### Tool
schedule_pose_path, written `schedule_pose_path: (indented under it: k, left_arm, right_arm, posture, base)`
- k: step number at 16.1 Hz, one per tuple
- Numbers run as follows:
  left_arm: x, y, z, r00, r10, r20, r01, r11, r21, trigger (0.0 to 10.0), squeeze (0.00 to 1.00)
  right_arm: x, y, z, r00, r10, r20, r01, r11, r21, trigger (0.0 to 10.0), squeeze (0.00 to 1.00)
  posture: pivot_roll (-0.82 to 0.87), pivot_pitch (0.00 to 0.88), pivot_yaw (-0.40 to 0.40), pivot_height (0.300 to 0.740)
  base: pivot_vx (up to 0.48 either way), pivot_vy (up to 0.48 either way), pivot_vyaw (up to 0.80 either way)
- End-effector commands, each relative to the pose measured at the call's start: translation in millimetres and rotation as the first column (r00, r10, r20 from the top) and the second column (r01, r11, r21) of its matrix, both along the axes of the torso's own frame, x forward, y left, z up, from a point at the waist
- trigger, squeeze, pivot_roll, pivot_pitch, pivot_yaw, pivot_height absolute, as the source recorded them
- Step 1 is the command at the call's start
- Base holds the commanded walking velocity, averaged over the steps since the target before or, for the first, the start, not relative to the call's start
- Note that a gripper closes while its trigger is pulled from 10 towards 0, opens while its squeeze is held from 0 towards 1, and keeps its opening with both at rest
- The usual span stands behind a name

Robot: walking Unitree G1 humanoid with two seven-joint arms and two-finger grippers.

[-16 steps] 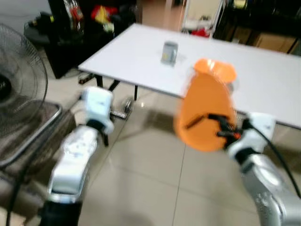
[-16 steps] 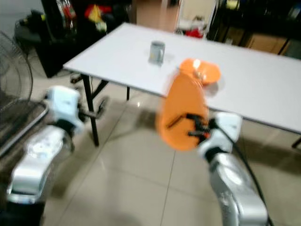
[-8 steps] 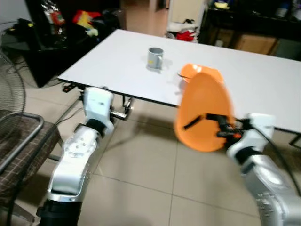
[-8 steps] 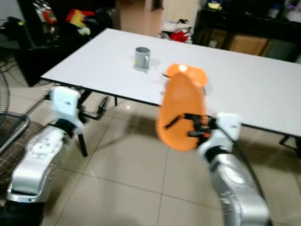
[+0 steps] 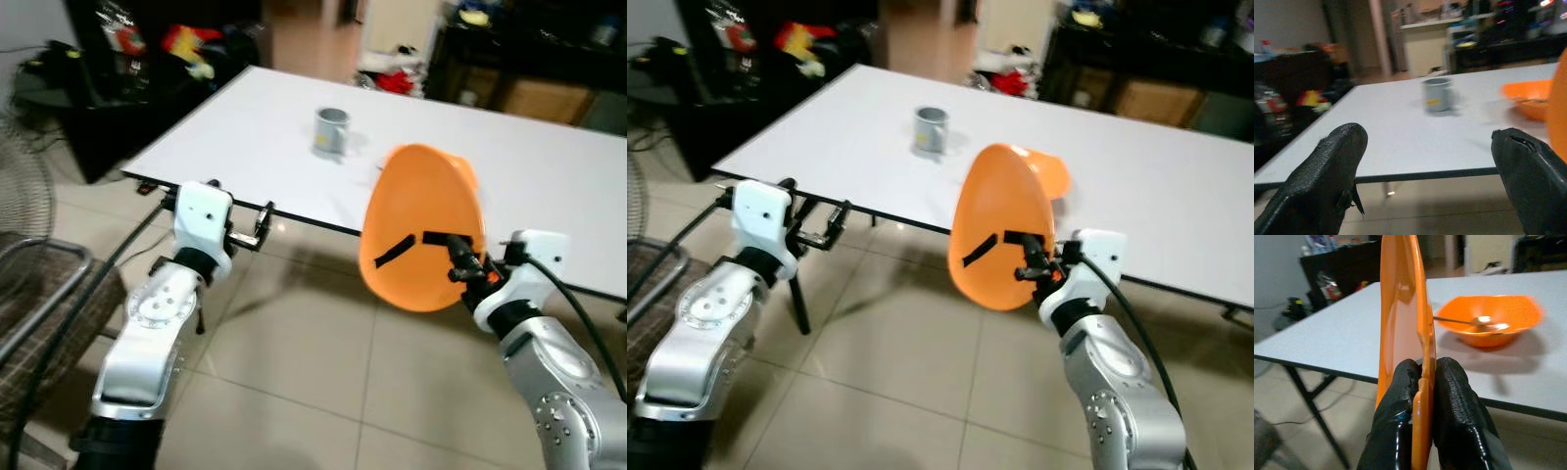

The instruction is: Setting the table

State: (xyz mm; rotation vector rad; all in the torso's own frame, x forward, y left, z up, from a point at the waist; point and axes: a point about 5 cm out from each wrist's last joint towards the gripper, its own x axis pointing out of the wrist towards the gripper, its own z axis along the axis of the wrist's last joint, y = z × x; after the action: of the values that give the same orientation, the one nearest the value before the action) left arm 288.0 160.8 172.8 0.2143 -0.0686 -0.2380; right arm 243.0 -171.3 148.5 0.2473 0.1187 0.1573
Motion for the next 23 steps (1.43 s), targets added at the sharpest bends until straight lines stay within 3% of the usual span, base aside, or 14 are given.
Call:
schedule_pose_path:
  k: [1,23]
  left_arm:
    - [1.8,-0.6,1.7,1.0,-0.002,0.004,0.002,1.0,-0.004,10.0,0.0]
    - [1.5,-0.6,2.8,1.0,-0.017,0.006,0.017,1.0,0.007,10.0,0.0]
  right_arm:
    - [1.4,7.4,8.8,0.998,0.047,0.041,-0.048,0.999,0.016,10.0,0.0]
    - [-0.8,15.2,11.6,0.99,0.126,0.06,-0.133,0.981,0.142,10.0,0.0]
  posture:
    - [0.05,0.0,-0.064,0.74]
    - [0.06,0.0,-0.055,0.74]
  base:
    - [0.289,0.0,0.0]
    - [0.283,0.0,0.0]
